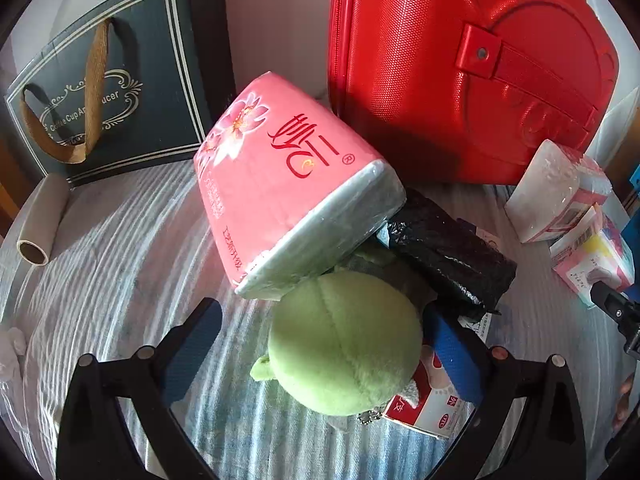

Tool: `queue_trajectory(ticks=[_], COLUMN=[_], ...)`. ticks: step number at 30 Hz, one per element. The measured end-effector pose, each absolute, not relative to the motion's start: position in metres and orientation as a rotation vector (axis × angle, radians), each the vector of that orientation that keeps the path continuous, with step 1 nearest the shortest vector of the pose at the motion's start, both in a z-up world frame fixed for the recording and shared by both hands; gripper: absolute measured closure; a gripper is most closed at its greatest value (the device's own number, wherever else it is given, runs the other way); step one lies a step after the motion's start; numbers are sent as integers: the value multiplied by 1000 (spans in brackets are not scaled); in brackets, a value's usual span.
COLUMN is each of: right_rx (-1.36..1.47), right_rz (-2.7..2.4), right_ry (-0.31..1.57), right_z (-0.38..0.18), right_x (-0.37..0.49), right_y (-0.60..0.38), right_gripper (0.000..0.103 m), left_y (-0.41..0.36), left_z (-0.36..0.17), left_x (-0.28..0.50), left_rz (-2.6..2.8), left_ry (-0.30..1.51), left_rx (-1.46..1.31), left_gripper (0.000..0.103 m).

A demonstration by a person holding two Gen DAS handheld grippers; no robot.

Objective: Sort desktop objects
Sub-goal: 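Grasp the green ball keychain with the left tool while the right tool grasps the small tissue pack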

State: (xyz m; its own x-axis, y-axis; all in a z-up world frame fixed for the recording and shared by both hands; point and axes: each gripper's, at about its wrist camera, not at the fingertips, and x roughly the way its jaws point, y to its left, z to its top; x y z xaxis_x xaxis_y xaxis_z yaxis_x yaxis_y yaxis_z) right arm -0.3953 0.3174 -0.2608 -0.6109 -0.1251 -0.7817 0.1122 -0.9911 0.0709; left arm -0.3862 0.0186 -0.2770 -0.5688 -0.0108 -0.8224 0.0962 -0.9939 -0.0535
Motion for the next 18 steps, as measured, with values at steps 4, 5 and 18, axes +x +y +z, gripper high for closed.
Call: queue_trajectory(ticks=[4,5,18], right_rx=[1312,1321,1260], right_rz=[-2678,-2666,-2691], right_ry=[-19,-22,25], right_z=[-265,-267,-262], right_x=[-401,-403,-401], right_y=[318,318,324], right_gripper=[0,0,0], left_y=[13,12,1], left_z=[-280,-283,-283], left_x=[-380,-378,-362], left_rz=[-2717,-2715,-2652], left_ry=[170,175,95], left_rx=[1470,1487,1415], left_gripper=[21,26,38])
